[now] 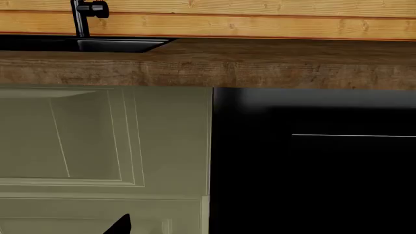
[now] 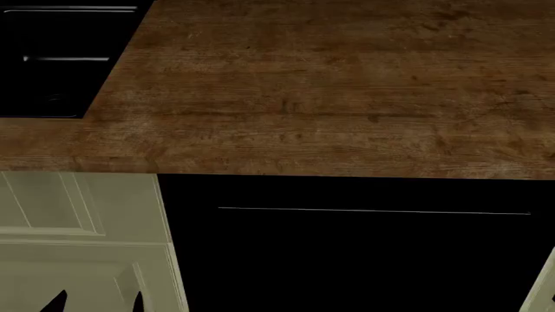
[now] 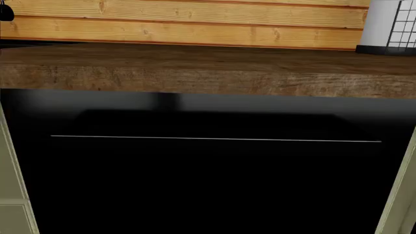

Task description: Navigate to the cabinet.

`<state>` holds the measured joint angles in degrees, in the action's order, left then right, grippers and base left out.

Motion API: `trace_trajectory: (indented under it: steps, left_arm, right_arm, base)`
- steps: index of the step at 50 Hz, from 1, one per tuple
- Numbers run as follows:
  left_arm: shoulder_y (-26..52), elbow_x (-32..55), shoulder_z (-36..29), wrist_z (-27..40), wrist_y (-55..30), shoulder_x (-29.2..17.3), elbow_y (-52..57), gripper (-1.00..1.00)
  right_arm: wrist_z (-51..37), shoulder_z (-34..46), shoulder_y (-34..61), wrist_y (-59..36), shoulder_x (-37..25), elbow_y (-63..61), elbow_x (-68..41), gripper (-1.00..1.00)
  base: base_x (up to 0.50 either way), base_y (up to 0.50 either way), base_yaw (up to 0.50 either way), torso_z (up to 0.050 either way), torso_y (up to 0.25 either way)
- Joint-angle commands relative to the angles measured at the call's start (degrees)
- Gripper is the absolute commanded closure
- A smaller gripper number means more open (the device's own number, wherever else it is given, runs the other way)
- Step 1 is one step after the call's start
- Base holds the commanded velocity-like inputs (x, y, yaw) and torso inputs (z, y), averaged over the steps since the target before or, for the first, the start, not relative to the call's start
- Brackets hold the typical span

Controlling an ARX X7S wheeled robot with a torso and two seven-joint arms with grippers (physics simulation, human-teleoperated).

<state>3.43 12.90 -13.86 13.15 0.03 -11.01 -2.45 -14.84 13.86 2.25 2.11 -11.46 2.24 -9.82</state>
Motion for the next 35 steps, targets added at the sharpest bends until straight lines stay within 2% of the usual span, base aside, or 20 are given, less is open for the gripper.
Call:
trace_trajectory:
  steps: [1,35]
  left_arm:
    - [0.13,0.27,-0.33,0.20,0.08,-0.24,-0.15,-1.00]
    - [0.38,1.00,-1.25,0.95,0.20,-0.77,-0.18,-1.00]
  right_arm:
    - [-0.26,0.33,0.04,-0.05,-0.25,-0.13,-0.24,-1.00]
    - [-0.94,1.05,0.21,0.21,-0.94,0.05,-0.97,-1.00]
  base:
    - [-0.02,-0.50,0.00,0.000,0.000]
    - [-0.03,-0.50,0.00,0.000,0.000]
